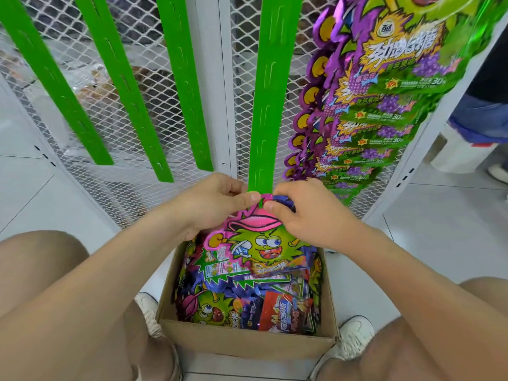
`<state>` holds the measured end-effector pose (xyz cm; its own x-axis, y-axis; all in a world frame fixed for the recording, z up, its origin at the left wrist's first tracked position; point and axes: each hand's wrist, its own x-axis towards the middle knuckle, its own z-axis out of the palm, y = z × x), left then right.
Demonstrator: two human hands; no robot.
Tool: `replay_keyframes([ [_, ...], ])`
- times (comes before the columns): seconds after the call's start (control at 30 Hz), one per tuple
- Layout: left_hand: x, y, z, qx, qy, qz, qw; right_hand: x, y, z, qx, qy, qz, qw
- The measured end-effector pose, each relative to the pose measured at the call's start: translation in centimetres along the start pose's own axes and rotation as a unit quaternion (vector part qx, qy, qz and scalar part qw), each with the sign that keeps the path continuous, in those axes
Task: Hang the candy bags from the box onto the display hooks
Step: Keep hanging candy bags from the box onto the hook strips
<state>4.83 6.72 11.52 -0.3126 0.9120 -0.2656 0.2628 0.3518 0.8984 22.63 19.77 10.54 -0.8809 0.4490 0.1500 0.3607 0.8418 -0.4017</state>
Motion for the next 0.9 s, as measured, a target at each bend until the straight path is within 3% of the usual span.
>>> replay_keyframes([
  [0.2, 1.2, -1.3, 0.2, 0.113, 0.01, 0.117, 0.987, 0.0, 0.9, 0.8, -0.021, -0.036, 0.041, 0.998],
  [0.3, 2.1, -2.3, 0.5, 0.193, 0.058, 0.163, 0.966, -0.3, 1.7, 1.9, -0.085, -0.08, 0.125, 0.985],
  [0.4, 2.7, -3.0, 0.7, 0.265, 0.1, 0.181, 0.942, -1.0, 2.2, 3.6, -0.141, -0.148, 0.2, 0.958],
  [0.5, 3.3, -4.5, 1.1, 0.324, 0.155, 0.169, 0.918, -0.8, 3.6, 6.4, -0.127, -0.17, 0.234, 0.949],
  [0.63, 2.6, -5.5, 2.3, 0.386, 0.333, 0.179, 0.842, -1.2, 5.9, 12.3, -0.063, -0.24, 0.219, 0.944],
  [0.7, 2.0, -6.1, 3.3, 0.421, 0.367, 0.192, 0.807, -1.9, 6.4, 15.4, -0.053, -0.256, 0.201, 0.944],
  [0.77, 1.8, -7.5, 4.1, 0.446, 0.322, 0.219, 0.806, -2.4, 6.2, 18.4, -0.071, -0.257, 0.15, 0.952],
  [0.83, 2.1, -9.5, 4.2, 0.47, 0.171, 0.195, 0.844, -2.8, 5.4, 21.6, -0.079, -0.246, 0.081, 0.963],
  [0.9, 2.4, -11.3, 3.8, 0.482, 0.0, 0.103, 0.87, -2.7, 3.8, 24.3, -0.079, -0.253, 0.017, 0.964],
])
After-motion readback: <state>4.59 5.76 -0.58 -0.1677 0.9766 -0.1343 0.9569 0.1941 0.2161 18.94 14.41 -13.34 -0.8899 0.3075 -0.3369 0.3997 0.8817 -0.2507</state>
